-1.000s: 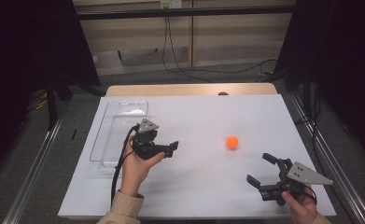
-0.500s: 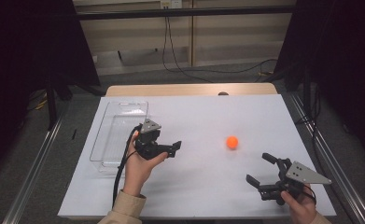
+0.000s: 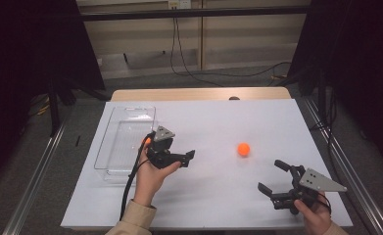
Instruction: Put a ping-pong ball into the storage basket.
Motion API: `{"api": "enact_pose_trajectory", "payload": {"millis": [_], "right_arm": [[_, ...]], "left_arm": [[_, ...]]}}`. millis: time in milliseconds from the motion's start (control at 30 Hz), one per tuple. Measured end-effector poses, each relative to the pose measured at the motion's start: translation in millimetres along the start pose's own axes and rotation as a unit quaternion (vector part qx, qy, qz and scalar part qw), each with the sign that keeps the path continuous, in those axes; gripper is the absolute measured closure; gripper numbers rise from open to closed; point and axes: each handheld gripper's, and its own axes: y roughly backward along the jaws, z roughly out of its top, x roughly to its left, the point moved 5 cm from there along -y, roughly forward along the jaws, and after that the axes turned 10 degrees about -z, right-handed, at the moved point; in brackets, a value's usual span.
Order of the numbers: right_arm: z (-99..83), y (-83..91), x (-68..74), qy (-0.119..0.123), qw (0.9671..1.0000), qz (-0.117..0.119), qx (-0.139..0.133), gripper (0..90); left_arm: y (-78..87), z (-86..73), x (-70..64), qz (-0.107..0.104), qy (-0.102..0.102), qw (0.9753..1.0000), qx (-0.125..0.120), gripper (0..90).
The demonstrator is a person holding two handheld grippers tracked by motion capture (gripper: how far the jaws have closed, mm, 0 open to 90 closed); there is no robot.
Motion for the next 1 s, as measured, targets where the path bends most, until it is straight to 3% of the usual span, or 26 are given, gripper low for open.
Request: {"api": "enact_pose_trajectory", "payload": {"millis": [200,1000], "right_arm": [[0.9,0.6,-0.1,-0.002,1.0000,0.003,-0.001,1.8],[0.3,1.8,-1.3,-0.001,1.0000,0.001,-0.002,1.8]], "left_arm": [[-8.5,-0.5,-5.7,-0.009,-0.018,0.9998,0.003,8.8],[-33.5,-0.7,-21.7,-0.036,-0.036,0.9987,0.002,8.8]]}}
